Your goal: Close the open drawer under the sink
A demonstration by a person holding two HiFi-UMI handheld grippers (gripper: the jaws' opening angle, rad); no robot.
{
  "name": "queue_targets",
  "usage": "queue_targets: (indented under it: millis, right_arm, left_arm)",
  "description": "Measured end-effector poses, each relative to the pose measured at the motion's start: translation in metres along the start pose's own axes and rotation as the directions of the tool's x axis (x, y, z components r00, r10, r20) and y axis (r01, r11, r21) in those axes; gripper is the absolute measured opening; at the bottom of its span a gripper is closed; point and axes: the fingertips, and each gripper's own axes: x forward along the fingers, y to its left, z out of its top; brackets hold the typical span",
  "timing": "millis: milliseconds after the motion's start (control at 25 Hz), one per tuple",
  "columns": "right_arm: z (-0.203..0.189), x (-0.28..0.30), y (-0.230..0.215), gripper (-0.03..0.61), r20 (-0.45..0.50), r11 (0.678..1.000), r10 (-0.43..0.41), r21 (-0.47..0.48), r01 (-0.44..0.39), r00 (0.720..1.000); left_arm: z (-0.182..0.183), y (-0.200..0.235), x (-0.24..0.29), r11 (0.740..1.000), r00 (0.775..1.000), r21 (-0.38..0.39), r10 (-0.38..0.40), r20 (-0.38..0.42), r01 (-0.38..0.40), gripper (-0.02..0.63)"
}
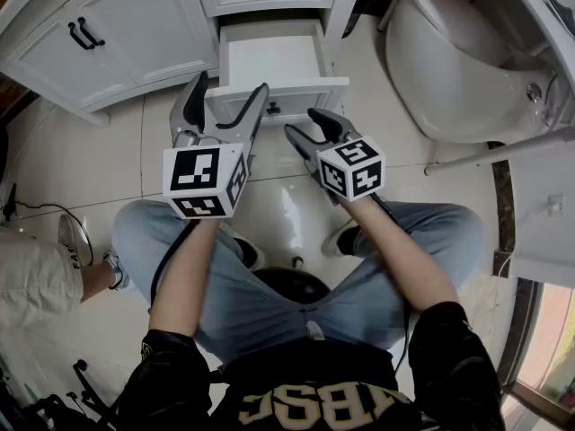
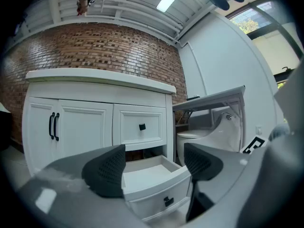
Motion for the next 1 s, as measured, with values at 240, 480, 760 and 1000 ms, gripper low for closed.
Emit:
queue_targets:
  millis: [240,480,760,1000]
  right_arm:
    - [-0.018,0.018,-0.008,0.200,-0.024,0.984,0.049,0.171,-0.044,0.999]
    - [-0.026,0.036,-0.012,0.166,-0.001,0.888,0.137,0.442,-0.123,0.991]
    - [-0.028,0.060,-0.016,0.134,0.042,0.773,0.216,0.603,-0.198,0.975]
    - [-0.032,0.074,-0.030,0.098,0.101,0.590,0.241,0.775,-0.228,0.965]
  left_arm:
    - [0.004,0.001,0.006,1.000,1.000,-0.021,-0.016,0.006,0.017,0.391]
    - [0.002,0.005,0.014,0.999,1.000,-0.028,-0.018,-0.002,0.018,0.390]
    - [-0.002,0.019,0.026,0.999,1.000,-0.050,0.012,-0.022,-0.013,0.390]
    - [-0.009,0.037,0.032,0.995,0.998,-0.090,0.037,-0.054,-0.042,0.383]
